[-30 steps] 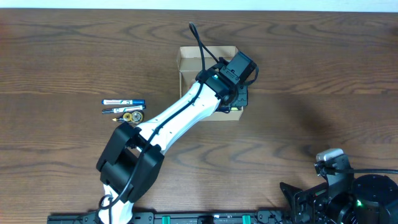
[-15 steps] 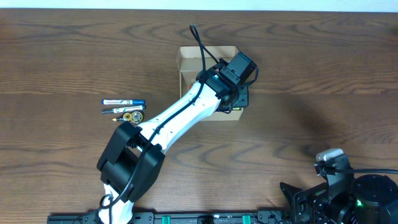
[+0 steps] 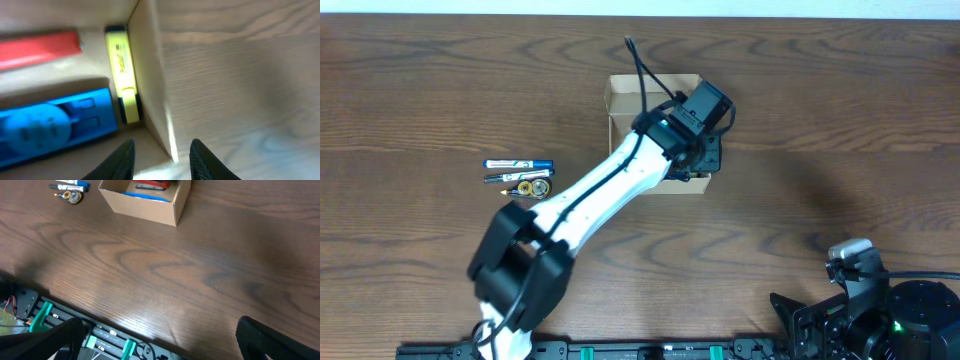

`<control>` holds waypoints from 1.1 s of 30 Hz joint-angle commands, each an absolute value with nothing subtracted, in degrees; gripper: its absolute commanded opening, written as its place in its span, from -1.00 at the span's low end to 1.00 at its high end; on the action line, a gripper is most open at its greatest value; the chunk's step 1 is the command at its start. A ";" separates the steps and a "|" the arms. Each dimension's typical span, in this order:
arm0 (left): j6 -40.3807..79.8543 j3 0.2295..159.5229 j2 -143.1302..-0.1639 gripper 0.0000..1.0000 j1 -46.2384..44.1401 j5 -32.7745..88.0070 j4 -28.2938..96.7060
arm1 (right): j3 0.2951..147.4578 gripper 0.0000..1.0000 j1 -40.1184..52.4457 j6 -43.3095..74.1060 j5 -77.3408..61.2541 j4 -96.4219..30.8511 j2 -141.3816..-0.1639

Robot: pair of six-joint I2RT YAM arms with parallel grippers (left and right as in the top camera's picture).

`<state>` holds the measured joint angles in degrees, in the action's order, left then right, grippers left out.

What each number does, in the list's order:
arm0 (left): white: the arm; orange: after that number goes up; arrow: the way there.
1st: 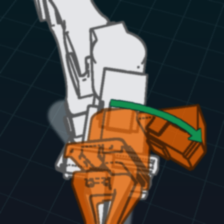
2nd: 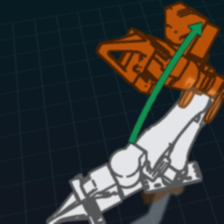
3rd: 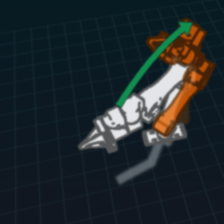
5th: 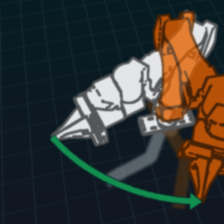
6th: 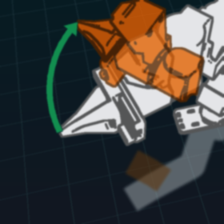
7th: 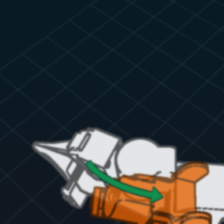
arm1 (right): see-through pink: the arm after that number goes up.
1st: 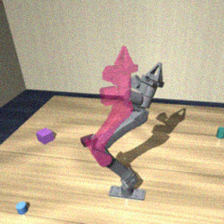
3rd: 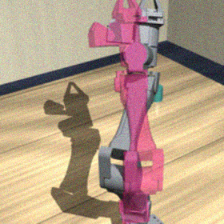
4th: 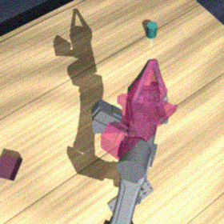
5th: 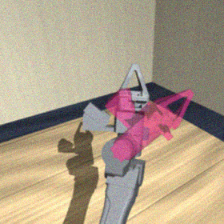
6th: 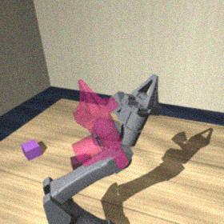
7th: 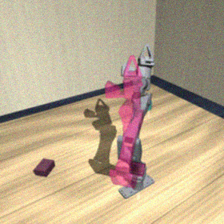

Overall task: Pack container
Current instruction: 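Carry the highlighter with the left gripper and drop it into the box, then move the left gripper back over the correction tape roller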

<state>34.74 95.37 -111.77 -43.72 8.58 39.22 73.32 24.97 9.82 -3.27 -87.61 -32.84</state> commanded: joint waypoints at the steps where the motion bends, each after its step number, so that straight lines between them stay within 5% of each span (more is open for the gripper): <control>1: 29.32 95.88 -100.05 -0.25 -43.88 1.45 41.89 | 73.43 0.99 24.77 9.32 -3.66 -87.68 -32.77; 9: 30.11 95.85 -85.06 -0.25 -41.98 -14.09 54.87 | 73.43 0.99 24.77 9.34 -3.66 -87.68 -32.77; 20: 33.04 94.54 -78.26 -0.41 -28.23 -14.96 70.54 | 73.43 0.98 24.77 9.34 -3.66 -87.68 -32.77; 33: 28.51 72.14 -63.53 -0.24 -14.00 -6.83 60.10 | 73.43 0.99 24.77 9.32 -3.66 -87.68 -32.77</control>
